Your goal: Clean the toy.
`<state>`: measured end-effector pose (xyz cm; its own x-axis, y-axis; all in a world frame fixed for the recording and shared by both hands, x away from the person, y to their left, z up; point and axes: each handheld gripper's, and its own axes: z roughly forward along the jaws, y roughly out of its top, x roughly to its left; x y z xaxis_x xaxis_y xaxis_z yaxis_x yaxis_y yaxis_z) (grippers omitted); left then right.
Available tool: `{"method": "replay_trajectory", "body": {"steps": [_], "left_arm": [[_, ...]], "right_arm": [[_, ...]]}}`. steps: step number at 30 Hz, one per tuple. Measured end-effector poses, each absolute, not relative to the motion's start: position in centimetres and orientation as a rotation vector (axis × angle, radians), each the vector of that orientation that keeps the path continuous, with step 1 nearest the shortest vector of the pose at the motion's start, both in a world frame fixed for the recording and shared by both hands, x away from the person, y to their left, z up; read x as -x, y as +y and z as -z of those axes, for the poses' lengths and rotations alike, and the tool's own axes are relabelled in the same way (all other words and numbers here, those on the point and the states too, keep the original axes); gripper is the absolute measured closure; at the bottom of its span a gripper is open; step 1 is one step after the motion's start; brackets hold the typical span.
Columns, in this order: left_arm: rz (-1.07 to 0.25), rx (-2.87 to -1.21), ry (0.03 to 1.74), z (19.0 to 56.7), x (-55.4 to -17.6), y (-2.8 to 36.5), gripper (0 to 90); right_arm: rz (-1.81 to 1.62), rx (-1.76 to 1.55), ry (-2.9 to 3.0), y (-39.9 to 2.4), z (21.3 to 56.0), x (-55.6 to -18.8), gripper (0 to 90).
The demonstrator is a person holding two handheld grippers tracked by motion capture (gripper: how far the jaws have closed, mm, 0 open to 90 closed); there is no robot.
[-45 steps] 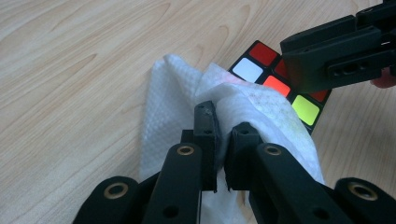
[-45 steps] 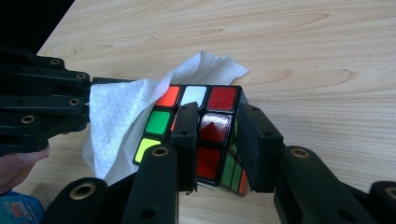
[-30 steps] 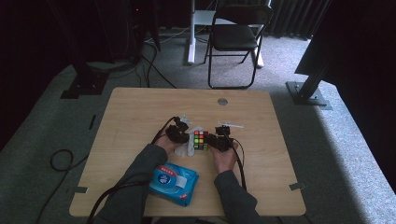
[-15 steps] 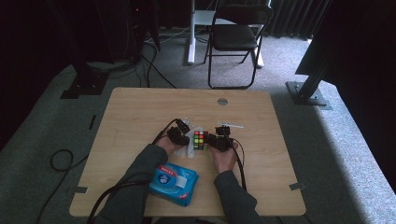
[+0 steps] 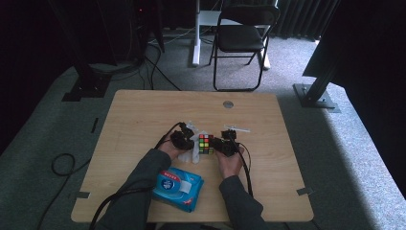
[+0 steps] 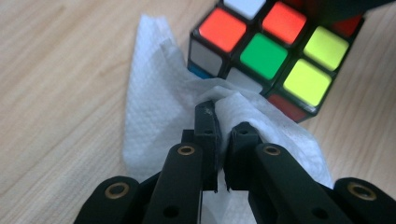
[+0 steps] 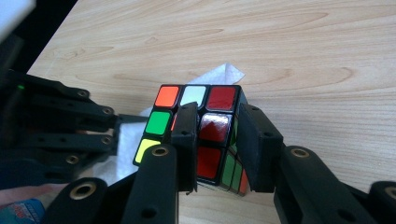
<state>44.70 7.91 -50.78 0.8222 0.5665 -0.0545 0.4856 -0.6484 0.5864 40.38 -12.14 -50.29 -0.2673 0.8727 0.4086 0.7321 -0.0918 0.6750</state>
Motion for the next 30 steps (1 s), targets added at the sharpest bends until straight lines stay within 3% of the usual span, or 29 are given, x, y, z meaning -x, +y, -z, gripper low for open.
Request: {"method": "replay_trajectory", "body": {"steps": [15, 26, 30], "left_arm": [[-0.134, -2.249, 0.769, 49.7, -44.0, 9.2, 86.0], [-0.097, -2.251, 0.788, 49.9, -43.8, 9.2, 86.1], [-0.113, -2.371, 0.757, 50.6, -43.7, 8.2, 86.0]], "right_arm": [[-1.296, -1.794, 1.995, -12.2, 50.4, -40.3, 69.3], [-1.301, -1.800, 1.987, -12.2, 50.4, -40.3, 69.3], [-1.298, -1.803, 1.984, -12.2, 50.4, -40.3, 69.6]]}}
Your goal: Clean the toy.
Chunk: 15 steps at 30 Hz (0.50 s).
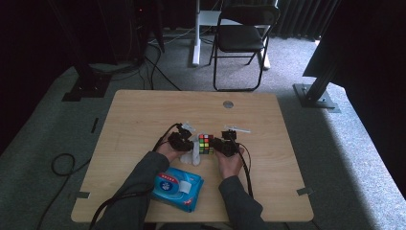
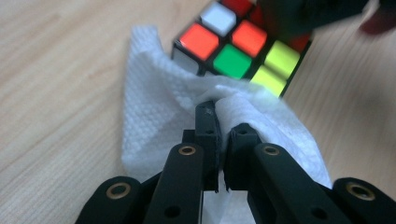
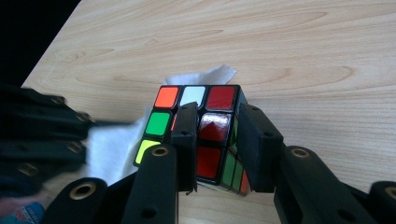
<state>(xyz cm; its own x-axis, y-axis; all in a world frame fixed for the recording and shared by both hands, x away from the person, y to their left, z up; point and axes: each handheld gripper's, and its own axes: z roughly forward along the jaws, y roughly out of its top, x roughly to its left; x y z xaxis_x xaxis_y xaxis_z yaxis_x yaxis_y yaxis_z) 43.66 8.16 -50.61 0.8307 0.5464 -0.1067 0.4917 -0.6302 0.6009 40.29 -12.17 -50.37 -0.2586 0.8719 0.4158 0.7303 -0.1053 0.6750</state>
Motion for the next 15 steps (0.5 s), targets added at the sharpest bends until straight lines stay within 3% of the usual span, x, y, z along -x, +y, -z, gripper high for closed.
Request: {"method": "replay_trajectory", "body": {"steps": [15], "left_arm": [[-0.135, -2.496, 0.729, 51.7, -43.7, 6.8, 83.2]], "right_arm": [[-1.288, -1.807, 1.978, -12.2, 50.3, -40.4, 69.6]]}}
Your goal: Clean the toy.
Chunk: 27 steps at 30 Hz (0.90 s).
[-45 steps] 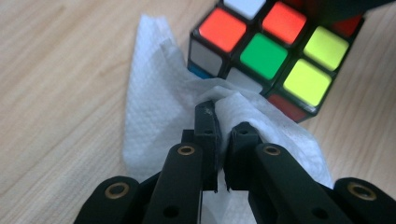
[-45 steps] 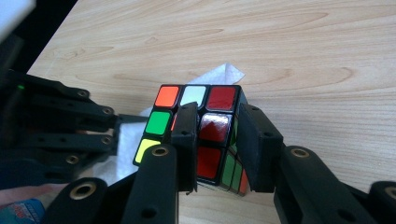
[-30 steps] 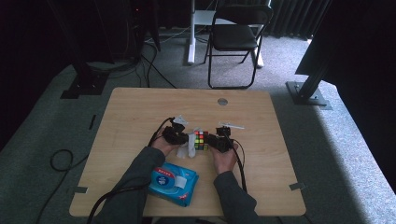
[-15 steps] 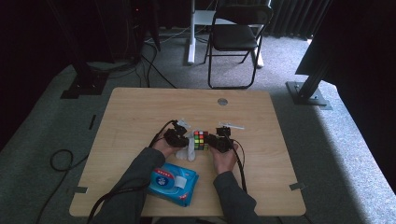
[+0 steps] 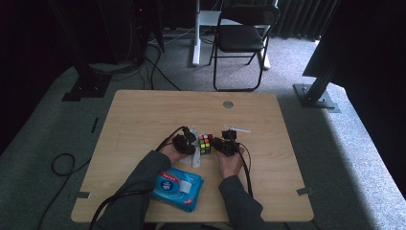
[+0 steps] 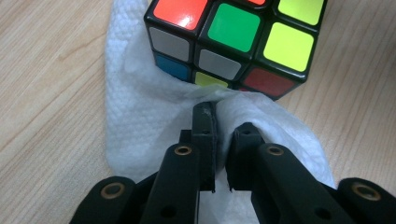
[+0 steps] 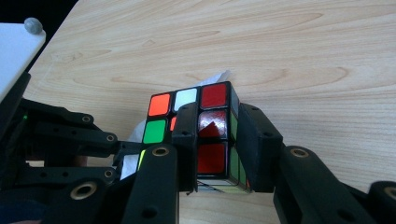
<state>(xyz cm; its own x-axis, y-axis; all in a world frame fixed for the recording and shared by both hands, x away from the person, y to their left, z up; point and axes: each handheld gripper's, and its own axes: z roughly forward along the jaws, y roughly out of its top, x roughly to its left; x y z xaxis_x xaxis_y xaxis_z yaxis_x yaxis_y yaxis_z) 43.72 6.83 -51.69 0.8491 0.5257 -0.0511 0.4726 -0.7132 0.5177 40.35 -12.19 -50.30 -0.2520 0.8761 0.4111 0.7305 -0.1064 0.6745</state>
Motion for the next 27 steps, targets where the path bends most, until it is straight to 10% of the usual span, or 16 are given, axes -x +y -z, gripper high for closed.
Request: {"method": "replay_trajectory", "body": {"steps": [27], "left_arm": [[-0.250, -2.371, 0.843, 50.6, -44.2, 8.5, 86.5]], "right_arm": [[-1.262, -1.749, 1.959, -12.6, 49.6, -40.2, 70.6]]}}
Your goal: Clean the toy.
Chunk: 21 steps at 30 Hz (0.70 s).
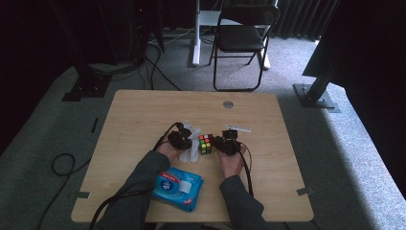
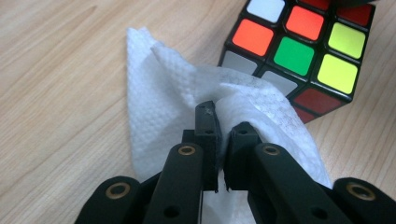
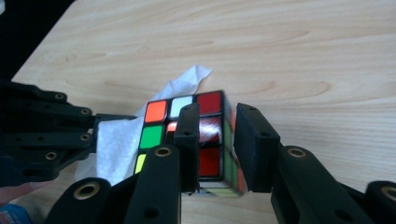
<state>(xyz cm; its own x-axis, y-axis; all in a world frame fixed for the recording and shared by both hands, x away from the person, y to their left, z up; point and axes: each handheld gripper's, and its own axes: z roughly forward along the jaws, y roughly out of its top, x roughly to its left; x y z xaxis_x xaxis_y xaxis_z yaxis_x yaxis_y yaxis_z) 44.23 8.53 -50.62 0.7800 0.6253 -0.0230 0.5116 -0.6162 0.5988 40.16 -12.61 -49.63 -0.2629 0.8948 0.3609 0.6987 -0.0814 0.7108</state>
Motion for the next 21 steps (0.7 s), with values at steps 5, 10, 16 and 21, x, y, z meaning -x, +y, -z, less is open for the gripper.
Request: {"method": "replay_trajectory", "body": {"steps": [5, 10, 16, 21], "left_arm": [[-0.271, -2.331, 0.867, 50.3, -44.2, 9.1, 86.7], [-0.287, -2.296, 0.902, 50.1, -44.4, 9.7, 86.6], [-0.318, -2.246, 0.970, 49.9, -44.6, 10.4, 86.7], [-0.352, -2.198, 1.018, 49.7, -44.7, 11.0, 86.7]], "right_arm": [[-1.262, -1.758, 1.923, -13.9, 49.4, -40.2, 70.2], [-1.258, -1.771, 1.906, -14.9, 49.4, -40.2, 68.8], [-1.239, -1.795, 1.889, -16.0, 49.9, -40.2, 68.3], [-1.221, -1.820, 1.877, -16.8, 50.4, -40.1, 68.3]]}}
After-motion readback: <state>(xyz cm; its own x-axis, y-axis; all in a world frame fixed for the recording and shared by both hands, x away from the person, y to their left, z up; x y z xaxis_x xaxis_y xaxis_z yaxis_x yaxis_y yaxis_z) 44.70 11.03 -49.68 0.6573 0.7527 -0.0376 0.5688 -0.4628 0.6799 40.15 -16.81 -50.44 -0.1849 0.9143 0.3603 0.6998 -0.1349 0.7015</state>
